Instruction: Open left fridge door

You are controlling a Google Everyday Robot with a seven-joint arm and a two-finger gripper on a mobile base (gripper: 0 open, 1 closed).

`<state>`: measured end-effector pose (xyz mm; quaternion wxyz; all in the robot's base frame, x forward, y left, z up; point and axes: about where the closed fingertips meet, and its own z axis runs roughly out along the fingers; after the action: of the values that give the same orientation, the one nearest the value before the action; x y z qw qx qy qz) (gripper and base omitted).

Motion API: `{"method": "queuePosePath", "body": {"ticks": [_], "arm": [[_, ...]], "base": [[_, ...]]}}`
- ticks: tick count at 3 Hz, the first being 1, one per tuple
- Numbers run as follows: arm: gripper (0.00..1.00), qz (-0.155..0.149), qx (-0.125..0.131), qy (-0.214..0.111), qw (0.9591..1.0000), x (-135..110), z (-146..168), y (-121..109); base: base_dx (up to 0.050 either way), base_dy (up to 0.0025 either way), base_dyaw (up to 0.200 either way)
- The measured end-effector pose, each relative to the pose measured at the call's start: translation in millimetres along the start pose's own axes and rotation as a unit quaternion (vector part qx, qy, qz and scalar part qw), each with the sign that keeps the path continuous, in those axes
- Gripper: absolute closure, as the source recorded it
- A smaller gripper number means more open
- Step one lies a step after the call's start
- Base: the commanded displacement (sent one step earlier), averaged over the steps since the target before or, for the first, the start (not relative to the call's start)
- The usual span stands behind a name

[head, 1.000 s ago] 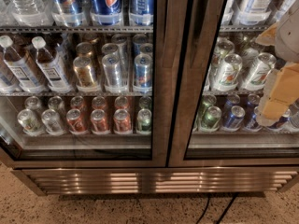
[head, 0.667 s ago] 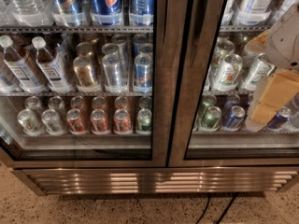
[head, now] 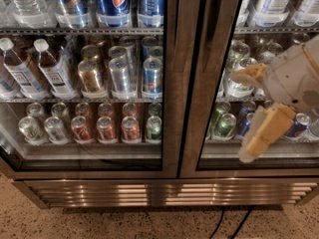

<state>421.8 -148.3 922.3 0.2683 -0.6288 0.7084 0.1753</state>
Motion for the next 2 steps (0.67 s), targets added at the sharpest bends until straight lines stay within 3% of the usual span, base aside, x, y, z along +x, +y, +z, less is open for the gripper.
{"method": "queuePosePath", "body": {"ticks": [1, 2], "arm": [[0.00, -0.010, 0.017, -0.038, 0.9991, 2.0, -21.3, 12.1], [0.00, -0.010, 0.017, -0.038, 0.9991, 1.9, -21.3, 12.2]], "base": [[0.000, 0.00000, 0.000], [0.000, 0.00000, 0.000]]}}
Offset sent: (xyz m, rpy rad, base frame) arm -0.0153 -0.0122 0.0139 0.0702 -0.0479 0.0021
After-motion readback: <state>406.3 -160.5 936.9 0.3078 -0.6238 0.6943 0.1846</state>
